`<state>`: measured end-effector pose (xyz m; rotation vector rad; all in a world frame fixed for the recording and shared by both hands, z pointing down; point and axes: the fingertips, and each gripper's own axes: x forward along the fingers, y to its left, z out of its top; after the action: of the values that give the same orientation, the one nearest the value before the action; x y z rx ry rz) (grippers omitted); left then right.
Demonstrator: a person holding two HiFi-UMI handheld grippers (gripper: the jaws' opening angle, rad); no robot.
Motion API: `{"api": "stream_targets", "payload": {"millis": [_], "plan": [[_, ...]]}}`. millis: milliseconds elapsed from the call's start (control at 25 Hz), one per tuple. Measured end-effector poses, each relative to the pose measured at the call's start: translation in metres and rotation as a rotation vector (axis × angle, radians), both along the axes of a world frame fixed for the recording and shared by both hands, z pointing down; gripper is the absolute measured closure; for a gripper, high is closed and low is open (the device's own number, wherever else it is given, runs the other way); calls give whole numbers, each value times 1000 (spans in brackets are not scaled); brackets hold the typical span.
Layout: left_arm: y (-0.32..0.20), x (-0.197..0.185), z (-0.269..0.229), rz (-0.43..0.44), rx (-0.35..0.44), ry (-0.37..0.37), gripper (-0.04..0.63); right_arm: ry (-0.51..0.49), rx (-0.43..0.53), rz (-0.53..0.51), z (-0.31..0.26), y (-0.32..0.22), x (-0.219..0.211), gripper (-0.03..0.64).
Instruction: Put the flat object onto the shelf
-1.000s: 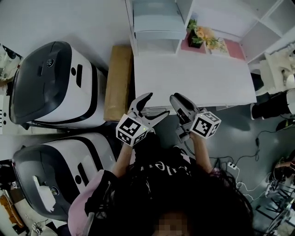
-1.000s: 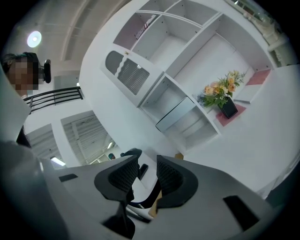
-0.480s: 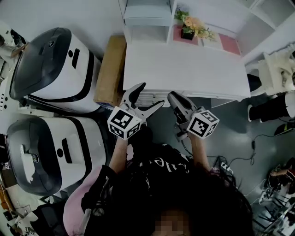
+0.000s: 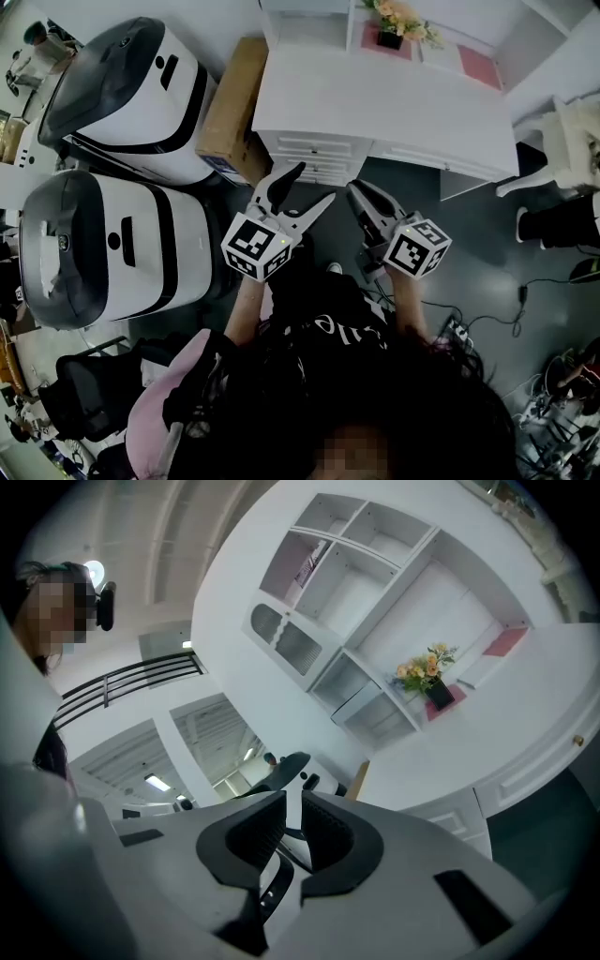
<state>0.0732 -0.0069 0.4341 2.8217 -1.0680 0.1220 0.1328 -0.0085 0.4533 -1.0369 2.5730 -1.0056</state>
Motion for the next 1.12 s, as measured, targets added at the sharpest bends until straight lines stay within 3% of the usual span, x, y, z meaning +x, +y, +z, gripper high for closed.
{"api": "stream_targets", "payload": {"millis": [160,400,640,1120], "plan": [[27,-3,-1,-17,7,-6,371,-7,4,-6,2,25,-2,538],[51,-5,-1,-21,-17,43,498,10,34,-20,-6,49,-6,538],[69,-13,-3,17,-22,25,535,35,59,-1,-13,62,-20,540],[115,-71,-6,52,-45,14,549,49,46,51,-17,104,-76,549]]}}
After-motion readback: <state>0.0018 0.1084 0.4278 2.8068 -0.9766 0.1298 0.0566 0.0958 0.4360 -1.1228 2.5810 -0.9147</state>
